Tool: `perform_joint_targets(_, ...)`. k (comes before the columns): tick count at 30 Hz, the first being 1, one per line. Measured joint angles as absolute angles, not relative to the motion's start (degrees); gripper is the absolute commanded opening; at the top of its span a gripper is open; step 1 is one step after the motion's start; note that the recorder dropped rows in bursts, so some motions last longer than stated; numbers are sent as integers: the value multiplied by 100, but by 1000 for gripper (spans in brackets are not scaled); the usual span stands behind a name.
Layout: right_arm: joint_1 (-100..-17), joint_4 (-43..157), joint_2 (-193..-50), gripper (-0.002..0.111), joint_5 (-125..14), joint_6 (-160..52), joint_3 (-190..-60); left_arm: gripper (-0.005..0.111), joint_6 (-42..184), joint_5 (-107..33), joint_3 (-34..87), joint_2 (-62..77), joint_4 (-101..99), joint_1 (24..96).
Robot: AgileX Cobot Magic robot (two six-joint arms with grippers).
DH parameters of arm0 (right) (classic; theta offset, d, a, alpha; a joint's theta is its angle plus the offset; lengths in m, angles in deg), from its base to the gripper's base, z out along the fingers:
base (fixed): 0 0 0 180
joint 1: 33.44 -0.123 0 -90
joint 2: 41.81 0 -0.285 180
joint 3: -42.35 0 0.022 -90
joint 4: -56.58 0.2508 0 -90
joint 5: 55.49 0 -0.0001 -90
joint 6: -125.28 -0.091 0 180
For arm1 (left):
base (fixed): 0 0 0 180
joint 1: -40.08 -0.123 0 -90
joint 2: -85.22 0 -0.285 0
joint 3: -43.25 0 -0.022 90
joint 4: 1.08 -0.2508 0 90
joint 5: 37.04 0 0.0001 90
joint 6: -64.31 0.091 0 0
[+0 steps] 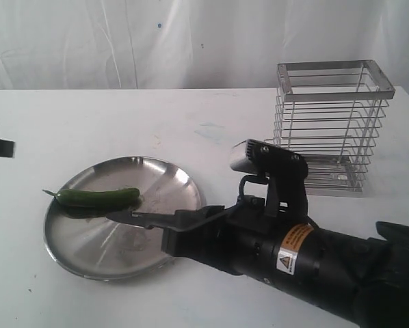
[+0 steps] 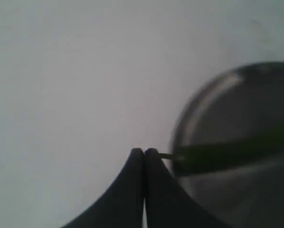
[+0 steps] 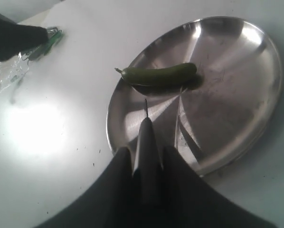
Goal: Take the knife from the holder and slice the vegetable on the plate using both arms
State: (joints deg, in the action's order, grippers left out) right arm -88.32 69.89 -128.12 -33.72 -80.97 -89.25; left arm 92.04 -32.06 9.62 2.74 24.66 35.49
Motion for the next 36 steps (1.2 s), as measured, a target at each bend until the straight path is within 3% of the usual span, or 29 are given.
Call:
perform_joint_targets(6, -8832, 7744, -12812, 0, -2872, -7320, -8925, 0, 9206, -2226, 962, 589, 3588, 4887)
perform_joint_targets(12, -8832, 8248, -12812, 0, -2788, -6989, -8925, 0, 9206, -1567, 550, 702, 5902, 5091)
perform_joint_targets(19, -8832, 8318, -12812, 0, -2473, -6757, -8925, 0, 11826, -1780, -622, 625, 9268, 5588)
perform_joint_targets(36, -8832, 8289, -12873, 0, -2411, -6719, -8925, 0, 12415, -691, -81, -445, 9766, 5664)
